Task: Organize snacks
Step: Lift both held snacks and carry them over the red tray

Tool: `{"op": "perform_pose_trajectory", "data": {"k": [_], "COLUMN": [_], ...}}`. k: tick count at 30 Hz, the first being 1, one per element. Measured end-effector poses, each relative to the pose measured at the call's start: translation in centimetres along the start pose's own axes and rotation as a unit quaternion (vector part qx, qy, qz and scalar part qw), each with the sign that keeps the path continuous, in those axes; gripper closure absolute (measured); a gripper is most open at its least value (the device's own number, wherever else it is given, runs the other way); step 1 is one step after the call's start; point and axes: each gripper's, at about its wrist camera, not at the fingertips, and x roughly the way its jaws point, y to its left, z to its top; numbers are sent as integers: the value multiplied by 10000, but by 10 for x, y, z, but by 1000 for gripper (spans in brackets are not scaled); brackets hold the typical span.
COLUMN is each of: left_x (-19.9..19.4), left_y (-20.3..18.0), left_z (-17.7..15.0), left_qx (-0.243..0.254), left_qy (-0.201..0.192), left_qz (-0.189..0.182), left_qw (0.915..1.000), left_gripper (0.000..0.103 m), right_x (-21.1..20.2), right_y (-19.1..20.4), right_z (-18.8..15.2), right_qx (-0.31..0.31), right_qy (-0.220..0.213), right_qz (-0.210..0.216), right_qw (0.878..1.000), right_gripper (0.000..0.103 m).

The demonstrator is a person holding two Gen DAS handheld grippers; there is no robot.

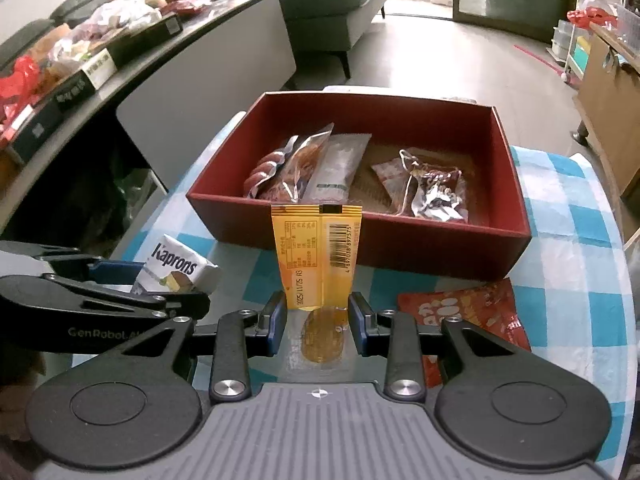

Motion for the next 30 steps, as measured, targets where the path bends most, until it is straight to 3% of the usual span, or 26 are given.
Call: {"op": "perform_pose_trajectory", "data": {"k": [14,30], "left_x": [-7,-7], "left_y": [-9,-29], "left_z": [16,77], "left_qx": [41,-19], "left_qy": [-231,-774], "left_qz": [-27,-9], "left_qw": [9997,9970], "left_gripper": [42,42], "right_x": [-10,-11], "right_y": [-5,-28], "right_z": [10,52], "right_qx": [112,347], "right_qy": [-249,-667], "right_qz": [96,127], "right_qw": [9996,9971], "right_gripper": [62,62]}}
